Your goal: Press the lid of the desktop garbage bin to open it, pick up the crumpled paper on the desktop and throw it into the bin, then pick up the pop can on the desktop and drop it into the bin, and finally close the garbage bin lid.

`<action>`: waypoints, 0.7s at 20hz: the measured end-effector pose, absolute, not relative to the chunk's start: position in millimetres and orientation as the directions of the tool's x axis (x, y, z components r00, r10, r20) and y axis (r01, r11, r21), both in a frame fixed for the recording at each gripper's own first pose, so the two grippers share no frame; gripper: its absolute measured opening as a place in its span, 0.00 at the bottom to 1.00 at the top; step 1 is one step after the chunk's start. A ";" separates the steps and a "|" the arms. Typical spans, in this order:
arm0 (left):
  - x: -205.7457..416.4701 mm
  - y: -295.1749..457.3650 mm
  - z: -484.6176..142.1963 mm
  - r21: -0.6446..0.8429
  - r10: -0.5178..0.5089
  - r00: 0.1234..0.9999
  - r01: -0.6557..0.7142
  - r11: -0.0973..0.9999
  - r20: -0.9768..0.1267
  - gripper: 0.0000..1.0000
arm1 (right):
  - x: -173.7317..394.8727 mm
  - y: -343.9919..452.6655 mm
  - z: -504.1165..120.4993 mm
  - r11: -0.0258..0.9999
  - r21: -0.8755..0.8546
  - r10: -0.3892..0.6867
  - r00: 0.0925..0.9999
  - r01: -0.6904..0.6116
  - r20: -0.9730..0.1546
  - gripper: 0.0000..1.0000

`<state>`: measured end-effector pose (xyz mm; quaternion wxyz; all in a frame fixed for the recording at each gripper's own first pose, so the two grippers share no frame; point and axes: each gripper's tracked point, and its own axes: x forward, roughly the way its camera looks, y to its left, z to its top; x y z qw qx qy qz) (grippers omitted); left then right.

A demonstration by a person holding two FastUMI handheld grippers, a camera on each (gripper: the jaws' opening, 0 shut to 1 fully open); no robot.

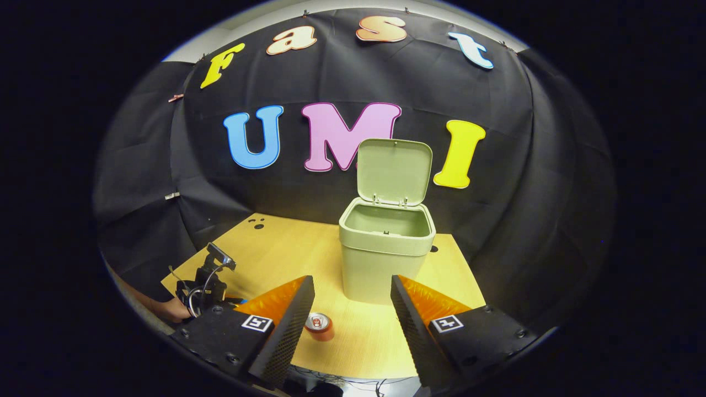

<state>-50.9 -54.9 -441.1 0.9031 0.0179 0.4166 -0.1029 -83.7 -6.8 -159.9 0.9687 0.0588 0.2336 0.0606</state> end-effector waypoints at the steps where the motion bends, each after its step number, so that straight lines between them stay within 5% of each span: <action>1: -49.3 -54.0 -433.0 -0.052 -0.172 0.646 0.201 0.978 -0.744 0.41 | -84.2 -5.7 -160.6 0.985 0.144 0.149 0.883 -0.094 -0.444 0.88; 14: 11.6 -64.6 -247.9 -0.127 -0.220 0.860 0.181 0.975 -0.460 0.41 | -73.4 20.0 -189.2 0.960 0.228 0.248 0.865 -0.161 -0.435 0.88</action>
